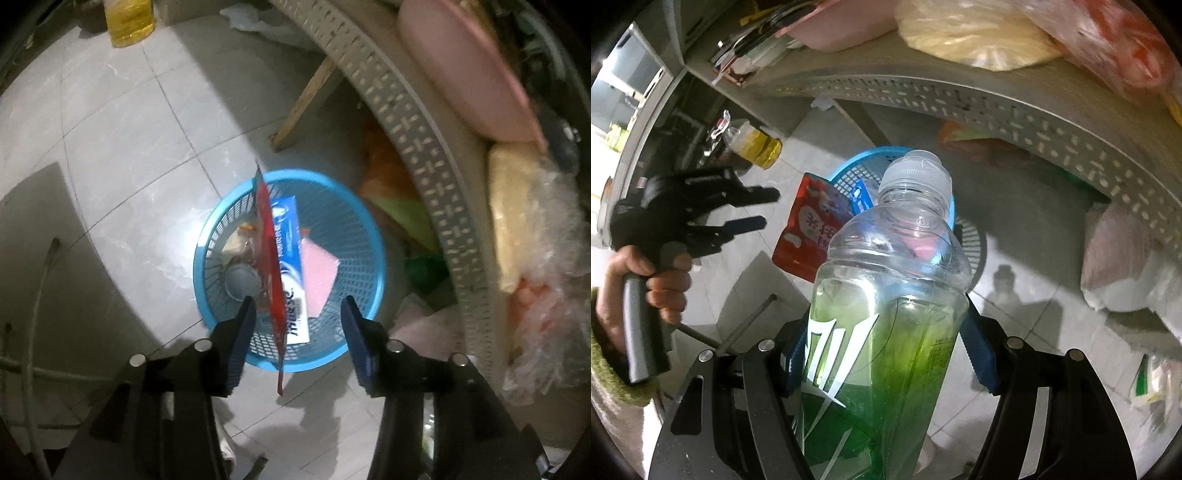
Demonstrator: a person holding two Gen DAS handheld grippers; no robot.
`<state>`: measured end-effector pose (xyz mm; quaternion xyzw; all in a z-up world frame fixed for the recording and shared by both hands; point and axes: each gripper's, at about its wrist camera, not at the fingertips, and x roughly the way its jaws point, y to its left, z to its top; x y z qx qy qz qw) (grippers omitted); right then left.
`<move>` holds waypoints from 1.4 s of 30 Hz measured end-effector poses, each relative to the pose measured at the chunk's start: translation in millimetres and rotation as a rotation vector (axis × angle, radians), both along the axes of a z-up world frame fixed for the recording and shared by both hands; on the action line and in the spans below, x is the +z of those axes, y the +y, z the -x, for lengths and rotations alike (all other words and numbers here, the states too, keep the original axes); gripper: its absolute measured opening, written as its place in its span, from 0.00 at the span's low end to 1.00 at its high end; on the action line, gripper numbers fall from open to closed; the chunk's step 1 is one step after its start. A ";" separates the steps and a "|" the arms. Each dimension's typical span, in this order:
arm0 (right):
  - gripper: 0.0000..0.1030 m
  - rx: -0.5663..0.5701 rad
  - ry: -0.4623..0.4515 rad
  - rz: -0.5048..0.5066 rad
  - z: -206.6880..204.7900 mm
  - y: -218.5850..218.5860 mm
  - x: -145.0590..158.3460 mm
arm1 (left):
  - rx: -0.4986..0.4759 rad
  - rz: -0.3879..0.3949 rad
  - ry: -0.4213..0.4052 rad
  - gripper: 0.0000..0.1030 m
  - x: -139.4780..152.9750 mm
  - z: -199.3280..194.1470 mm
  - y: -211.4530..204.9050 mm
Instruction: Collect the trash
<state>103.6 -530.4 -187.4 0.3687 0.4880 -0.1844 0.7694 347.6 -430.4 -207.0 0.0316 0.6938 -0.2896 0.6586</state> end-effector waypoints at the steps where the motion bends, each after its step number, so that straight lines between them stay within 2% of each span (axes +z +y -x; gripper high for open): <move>1: 0.65 0.010 0.001 0.006 -3.2 0.1 -1.4 | 0.004 0.012 0.001 0.46 3.4 0.0 0.7; 5: 0.65 0.078 0.022 0.049 -33.0 -0.5 -6.8 | 0.015 0.066 -0.043 0.46 38.0 -4.5 16.6; 10: 0.66 0.192 0.050 0.141 -102.0 -6.0 -18.8 | -0.057 0.146 -0.197 0.49 116.7 4.1 51.7; 11: 0.66 0.218 0.056 0.162 -115.8 -5.9 -22.3 | -0.073 0.174 -0.242 0.52 138.9 10.9 67.4; 14: 0.68 0.291 0.084 0.242 -153.2 -3.8 -36.0 | -0.083 0.207 -0.335 0.61 175.6 27.7 105.3; 17: 0.70 0.283 0.110 0.314 -164.9 -5.4 -40.7 | -0.066 0.223 -0.434 0.67 202.7 55.4 152.9; 20: 0.70 0.234 0.051 0.308 -148.1 -7.2 -25.9 | -0.027 0.254 -0.498 0.73 219.3 83.0 199.0; 25: 0.70 0.204 -0.019 0.341 -93.3 7.6 9.9 | 0.045 0.271 -0.558 0.78 228.7 118.2 253.9; 27: 0.70 0.197 -0.051 0.348 -66.3 18.2 27.3 | 0.077 0.282 -0.591 0.82 231.8 137.7 273.0; 29: 0.71 0.193 -0.089 0.357 -36.4 33.4 50.5 | 0.098 0.294 -0.621 0.87 233.7 154.9 286.6; 32: 0.78 0.202 -0.149 0.392 -3.1 54.6 83.9 | 0.114 0.316 -0.655 0.94 236.9 181.1 301.3; 35: 0.86 0.216 -0.221 0.446 26.0 84.6 115.3 | 0.131 0.314 -0.692 0.94 238.3 200.2 307.9; 37: 0.90 0.218 -0.259 0.472 42.7 102.3 130.2 | 0.147 0.300 -0.705 0.94 238.1 210.2 313.8; 42: 0.92 0.220 -0.314 0.484 58.3 138.5 144.8 | 0.211 0.280 -0.726 0.94 231.1 237.8 327.2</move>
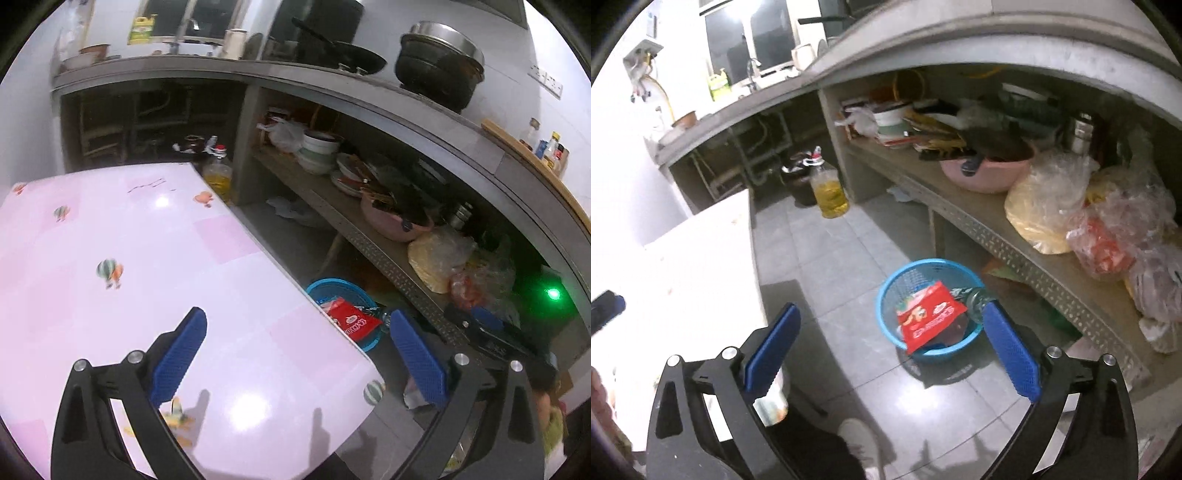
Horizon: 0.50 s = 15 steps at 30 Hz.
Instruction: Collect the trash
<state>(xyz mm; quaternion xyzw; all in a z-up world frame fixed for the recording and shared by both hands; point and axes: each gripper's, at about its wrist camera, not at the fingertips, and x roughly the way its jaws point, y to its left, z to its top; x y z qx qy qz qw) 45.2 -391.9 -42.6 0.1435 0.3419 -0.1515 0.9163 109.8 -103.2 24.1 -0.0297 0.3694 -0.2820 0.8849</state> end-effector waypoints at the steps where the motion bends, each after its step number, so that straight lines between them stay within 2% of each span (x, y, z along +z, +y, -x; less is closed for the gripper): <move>1: 0.92 -0.001 0.002 0.005 -3.6 4.9 0.4 | 0.019 -0.002 -0.001 0.94 -1.7 4.1 2.2; 6: 0.92 0.021 -0.015 0.046 7.6 32.4 6.6 | 0.073 -0.007 -0.023 0.94 -4.2 23.8 11.3; 9: 0.92 0.038 -0.012 0.092 10.4 49.2 7.0 | 0.119 -0.046 -0.043 0.95 -6.6 33.7 15.6; 15: 0.92 0.077 -0.074 0.168 30.2 80.1 16.4 | 0.171 -0.060 -0.071 0.95 -10.1 58.1 26.8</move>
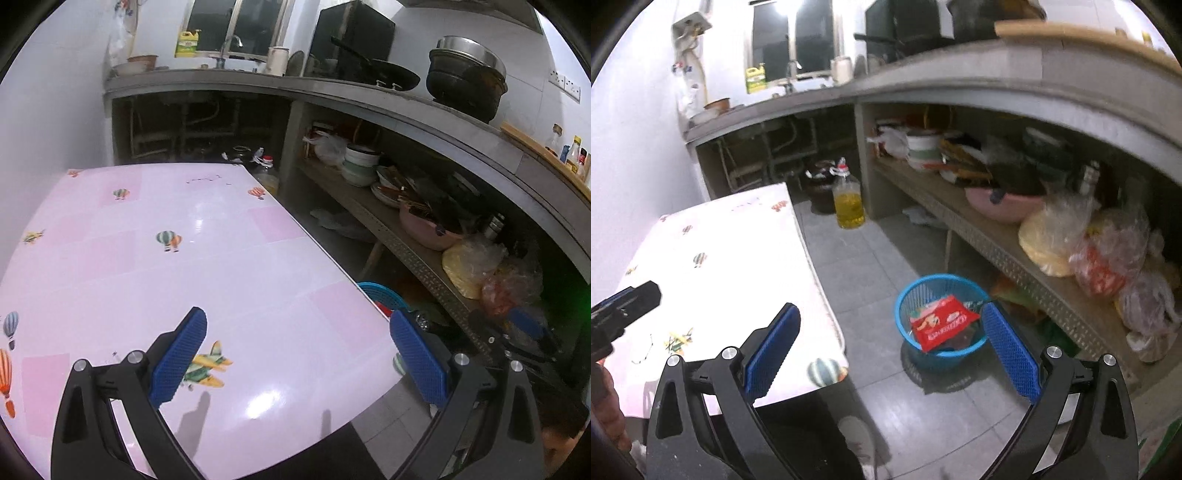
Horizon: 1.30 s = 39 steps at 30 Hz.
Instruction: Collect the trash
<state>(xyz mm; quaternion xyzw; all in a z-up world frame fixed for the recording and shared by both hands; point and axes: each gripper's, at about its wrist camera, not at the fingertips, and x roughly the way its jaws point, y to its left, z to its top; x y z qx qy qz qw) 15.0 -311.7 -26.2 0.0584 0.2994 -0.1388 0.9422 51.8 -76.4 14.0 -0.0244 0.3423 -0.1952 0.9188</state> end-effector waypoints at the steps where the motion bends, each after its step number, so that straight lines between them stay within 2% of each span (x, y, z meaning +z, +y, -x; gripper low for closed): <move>1: 0.92 0.007 -0.005 0.007 2.2 2.7 1.7 | 0.001 -0.007 -0.008 0.95 0.4 3.9 0.5; 7: 0.92 0.035 -0.009 0.062 15.3 17.5 10.1 | 0.036 -0.049 -0.101 0.95 7.9 27.3 7.9; 12: 0.92 -0.002 -0.018 0.142 24.9 26.8 11.7 | 0.099 -0.099 -0.127 0.95 9.7 36.4 16.0; 15: 0.92 -0.007 -0.008 0.160 30.2 28.4 9.0 | 0.124 -0.144 -0.109 0.95 5.6 40.2 18.1; 17: 0.92 0.006 0.030 0.156 30.3 29.1 4.1 | 0.132 -0.167 -0.075 0.95 0.2 39.5 19.2; 23: 0.92 0.003 0.126 0.087 29.9 21.9 -10.6 | 0.162 -0.164 0.014 0.95 -12.6 33.8 20.2; 39: 0.92 -0.075 0.142 0.076 37.8 6.6 -12.4 | 0.182 -0.195 0.037 0.95 -17.7 31.4 20.1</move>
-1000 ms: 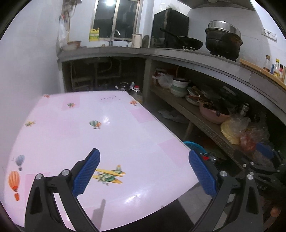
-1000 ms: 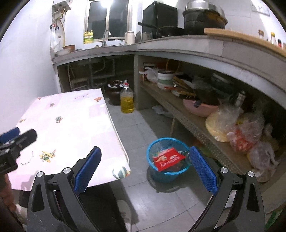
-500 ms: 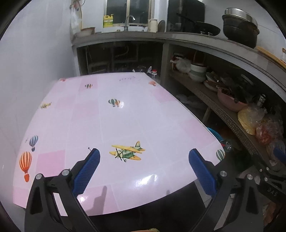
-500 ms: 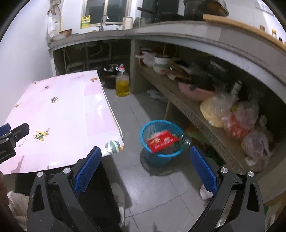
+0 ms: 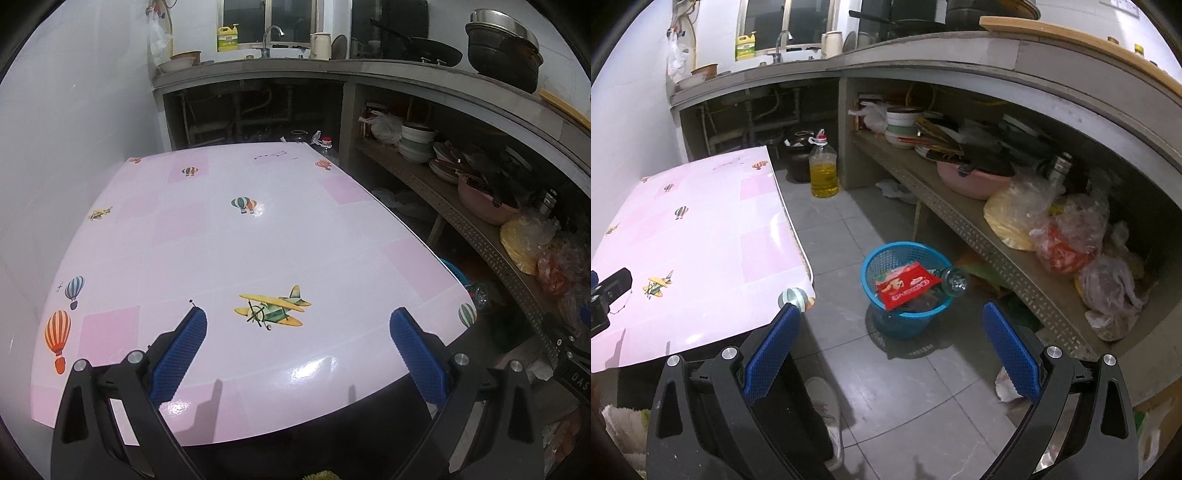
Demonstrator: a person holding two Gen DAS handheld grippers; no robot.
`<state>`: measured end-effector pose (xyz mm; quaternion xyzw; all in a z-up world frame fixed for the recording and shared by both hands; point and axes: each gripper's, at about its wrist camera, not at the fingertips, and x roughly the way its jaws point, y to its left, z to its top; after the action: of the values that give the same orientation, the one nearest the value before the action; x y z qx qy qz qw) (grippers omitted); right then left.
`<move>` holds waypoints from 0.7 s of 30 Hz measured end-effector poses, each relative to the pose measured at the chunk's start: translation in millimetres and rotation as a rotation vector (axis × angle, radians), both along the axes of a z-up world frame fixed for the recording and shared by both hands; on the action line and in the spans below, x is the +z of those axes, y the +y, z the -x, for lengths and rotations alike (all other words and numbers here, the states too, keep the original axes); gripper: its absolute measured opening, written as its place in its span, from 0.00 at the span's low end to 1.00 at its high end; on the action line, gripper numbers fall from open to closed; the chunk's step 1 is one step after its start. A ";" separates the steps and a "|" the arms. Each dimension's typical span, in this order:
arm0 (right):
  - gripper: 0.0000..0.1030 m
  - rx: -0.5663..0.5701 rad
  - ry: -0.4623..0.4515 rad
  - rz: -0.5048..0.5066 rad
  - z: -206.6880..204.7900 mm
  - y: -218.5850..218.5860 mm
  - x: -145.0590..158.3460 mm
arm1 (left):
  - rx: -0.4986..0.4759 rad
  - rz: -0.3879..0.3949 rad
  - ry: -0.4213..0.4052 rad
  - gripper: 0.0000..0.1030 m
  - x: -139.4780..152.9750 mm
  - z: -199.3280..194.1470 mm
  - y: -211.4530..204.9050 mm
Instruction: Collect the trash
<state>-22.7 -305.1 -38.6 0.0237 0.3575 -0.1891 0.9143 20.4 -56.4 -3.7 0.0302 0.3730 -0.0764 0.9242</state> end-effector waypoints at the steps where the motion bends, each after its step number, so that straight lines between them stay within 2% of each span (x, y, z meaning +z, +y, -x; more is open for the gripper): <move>1: 0.92 0.001 -0.001 0.000 0.2 -0.2 0.3 | 0.000 -0.001 -0.002 0.95 0.0 0.5 0.0; 21: 0.92 -0.003 -0.005 0.003 -0.2 -1.0 0.5 | -0.017 0.004 0.028 0.95 -5.4 -1.0 -4.4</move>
<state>-22.5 -306.1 -38.1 0.0232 0.3548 -0.1910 0.9149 21.4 -60.8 -9.1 0.0307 0.3855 -0.0856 0.9182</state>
